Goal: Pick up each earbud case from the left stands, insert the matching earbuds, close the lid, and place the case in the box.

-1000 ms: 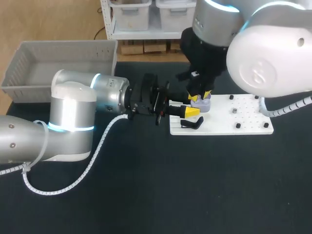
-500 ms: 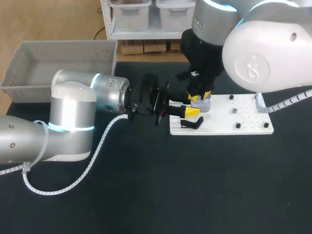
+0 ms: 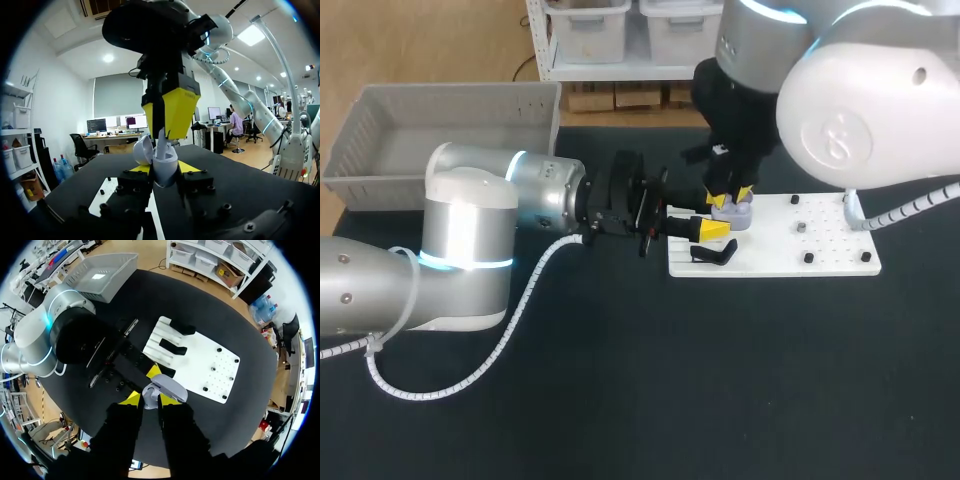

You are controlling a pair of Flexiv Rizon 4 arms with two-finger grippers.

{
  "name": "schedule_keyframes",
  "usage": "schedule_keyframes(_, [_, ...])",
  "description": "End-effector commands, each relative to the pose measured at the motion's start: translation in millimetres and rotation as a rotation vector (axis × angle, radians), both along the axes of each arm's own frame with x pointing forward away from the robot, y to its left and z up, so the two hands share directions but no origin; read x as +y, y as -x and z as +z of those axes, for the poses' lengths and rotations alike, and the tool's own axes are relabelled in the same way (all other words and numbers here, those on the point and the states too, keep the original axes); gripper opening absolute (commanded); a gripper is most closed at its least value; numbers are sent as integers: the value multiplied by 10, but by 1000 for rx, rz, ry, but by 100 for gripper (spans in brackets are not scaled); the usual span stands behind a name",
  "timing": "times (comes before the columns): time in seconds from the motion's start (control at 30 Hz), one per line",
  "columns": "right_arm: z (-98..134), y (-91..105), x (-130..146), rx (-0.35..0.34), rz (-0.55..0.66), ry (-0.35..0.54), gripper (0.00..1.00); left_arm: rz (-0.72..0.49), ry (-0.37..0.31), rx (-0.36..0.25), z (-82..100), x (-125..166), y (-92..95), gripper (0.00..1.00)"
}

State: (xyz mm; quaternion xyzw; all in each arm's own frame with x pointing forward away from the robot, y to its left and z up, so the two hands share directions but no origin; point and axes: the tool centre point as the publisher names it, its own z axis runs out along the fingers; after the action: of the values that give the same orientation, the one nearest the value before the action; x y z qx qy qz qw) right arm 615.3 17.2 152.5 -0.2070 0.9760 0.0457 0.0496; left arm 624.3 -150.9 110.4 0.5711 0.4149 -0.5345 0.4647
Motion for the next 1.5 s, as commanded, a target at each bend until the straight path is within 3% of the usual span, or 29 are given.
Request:
schedule_keyframes(0.03, [-18,-10,13,4,1,1,0,3,-2,-1,2,3,9,0])
schedule_keyframes(0.37, [-38,-3,16,15,7,8,0,3,-2,-1,2,3,9,0])
schedule_keyframes(0.4, [-38,-1,16,15,7,8,7,3,-2,-1,2,3,9,0])
schedule_keyframes(0.5, [-4,24,12,16,5,3,58,3,-2,-1,2,3,9,0])
schedule_keyframes(0.53, [18,36,10,19,5,-2,96,3,-2,-1,2,3,9,0])
schedule_keyframes(0.57, [43,51,9,22,6,-6,100,3,-2,-1,2,3,9,0])
schedule_keyframes(0.83, [410,121,-31,63,-9,-136,100,3,-2,-1,2,3,9,0])
schedule_keyframes(1.0, [494,-129,-106,-46,-212,-216,100,3,-2,-1,2,3,9,0])
schedule_keyframes(1.23, [324,-469,-246,-68,-403,-234,100,3,-2,-1,2,3,9,0])
schedule_keyframes(1.5, [87,-559,-437,-54,-474,-212,100,3,-2,-1,2,3,9,0])
